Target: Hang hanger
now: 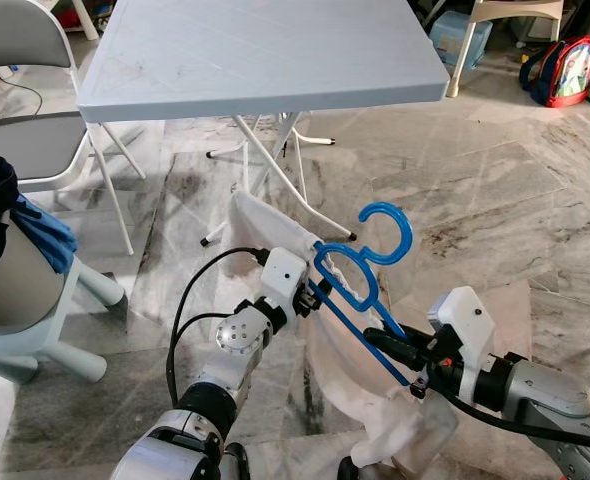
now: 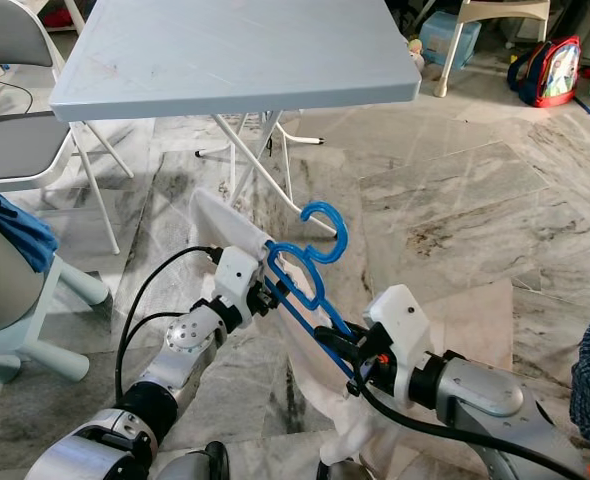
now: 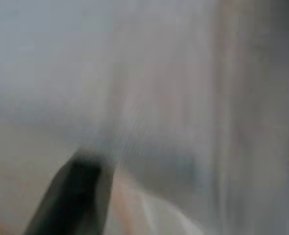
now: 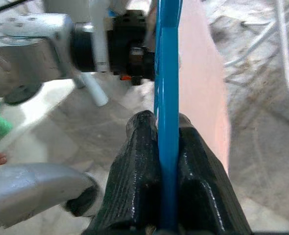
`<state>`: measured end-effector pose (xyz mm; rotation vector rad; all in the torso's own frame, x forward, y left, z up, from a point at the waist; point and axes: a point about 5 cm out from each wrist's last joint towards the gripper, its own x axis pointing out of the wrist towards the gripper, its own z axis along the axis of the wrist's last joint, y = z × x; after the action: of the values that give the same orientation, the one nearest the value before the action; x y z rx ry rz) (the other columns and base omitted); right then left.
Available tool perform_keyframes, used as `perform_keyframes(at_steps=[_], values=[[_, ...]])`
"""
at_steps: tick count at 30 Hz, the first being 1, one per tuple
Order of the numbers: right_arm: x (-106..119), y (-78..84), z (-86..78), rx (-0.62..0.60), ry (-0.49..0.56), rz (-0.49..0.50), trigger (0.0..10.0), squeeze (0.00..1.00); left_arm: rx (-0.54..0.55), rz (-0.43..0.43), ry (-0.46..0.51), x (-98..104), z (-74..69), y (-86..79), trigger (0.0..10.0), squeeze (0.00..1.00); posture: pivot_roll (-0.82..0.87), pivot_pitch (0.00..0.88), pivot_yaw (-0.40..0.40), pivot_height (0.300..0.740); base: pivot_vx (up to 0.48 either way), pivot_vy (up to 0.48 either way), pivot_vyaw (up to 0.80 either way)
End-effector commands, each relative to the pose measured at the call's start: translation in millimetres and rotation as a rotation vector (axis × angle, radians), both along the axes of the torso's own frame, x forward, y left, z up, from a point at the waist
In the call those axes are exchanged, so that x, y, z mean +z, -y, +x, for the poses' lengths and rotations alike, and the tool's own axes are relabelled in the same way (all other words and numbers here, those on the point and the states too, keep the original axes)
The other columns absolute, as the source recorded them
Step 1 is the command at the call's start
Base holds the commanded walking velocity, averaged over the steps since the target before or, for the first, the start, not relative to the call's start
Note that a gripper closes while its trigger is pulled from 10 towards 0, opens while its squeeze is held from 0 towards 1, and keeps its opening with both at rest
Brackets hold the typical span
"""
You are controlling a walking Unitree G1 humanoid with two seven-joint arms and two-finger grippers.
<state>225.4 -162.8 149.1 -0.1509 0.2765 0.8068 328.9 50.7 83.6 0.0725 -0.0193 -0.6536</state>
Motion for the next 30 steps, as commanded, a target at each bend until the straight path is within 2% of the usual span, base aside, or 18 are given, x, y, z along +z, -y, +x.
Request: perform_keyframes(at_steps=[1, 3, 8, 17, 22, 23, 25, 26, 29, 30], values=[[2.7, -1.6, 3.8, -0.019, 0.038, -0.013, 10.0, 0.0, -0.008, 0.018, -0.011, -4.7, -2.2, -1.1, 0.0, 0.0, -0.11, 0.215, 0.003, 0.74, 0.0, 0.0, 0.0], [4.6, 1.9, 13.2, -0.086, 0.091, -0.042, 10.0, 0.0, 0.011, 0.041, -0.025, -8.6, -2.1, -6.0, 0.0, 0.0, -0.11, 0.217, 0.0, 0.74, 0.0, 0.0, 0.0], [8.4, 6.0, 24.7, -0.164, 0.159, -0.074, 10.0, 0.0, 0.039, 0.053, -0.032, -11.9, -1.8, -14.5, 0.0, 0.0, -0.1, 0.218, -0.003, 0.74, 0.0, 0.0, 0.0], [6.9, 1.9, 24.9, -0.152, 0.169, -0.074, 10.0, 0.0, 0.096, 0.071, -0.036, -10.0, 4.5, -25.3, 0.0, 0.0, -0.1, 0.224, -0.001, 0.74, 0.0, 0.0, 0.0], [8.8, -0.5, 24.6, -0.141, 0.166, -0.06, 10.0, 0.0, 0.101, 0.022, -0.04, -6.9, 5.4, -21.1, 0.0, 0.0, -0.1, 0.225, 0.001, 0.74, 0.0, 0.0, 0.0], [8.9, -2.1, 23.5, -0.13, 0.166, -0.061, 10.0, 0.0, 0.092, -0.018, -0.031, -3.1, 5.5, -16.5, 10.0, 0.0, -0.11, 0.225, 0.001, 0.74, 0.0, 0.0, 0.0], [8.4, -4.0, 22.0, -0.12, 0.166, -0.061, 10.0, 0.0, 0.058, -0.09, -0.001, 5.6, 4.6, -6.2, 10.0, 0.0, -0.11, 0.224, 0.002, 0.74, 0.0, 0.0, 0.0], [6.9, -4.9, 21.2, -0.118, 0.165, -0.063, 10.0, 0.0, 0.022, -0.133, 0.045, 14.3, 2.8, 2.0, 10.0, 0.0, -0.11, 0.224, 0.002, 0.74, 0.0, 0.0, 0.0], [4.3, -5.5, 20.5, -0.116, 0.159, -0.071, 10.0, 0.0, -0.011, -0.155, 0.084, 20.9, 0.6, 8.0, 10.0, 0.0, -0.11, 0.224, 0.002, 0.74, 0.0, 0.0, 0.0], [2.5, -5.4, 20.0, -0.115, 0.156, -0.078, 10.0, 0.0, -0.022, -0.154, 0.103, 23.4, -0.5, 10.5, 10.0, 1.0, -0.12, 0.224, 0.003, 0.74, 0.0, 0.0, 0.0]])
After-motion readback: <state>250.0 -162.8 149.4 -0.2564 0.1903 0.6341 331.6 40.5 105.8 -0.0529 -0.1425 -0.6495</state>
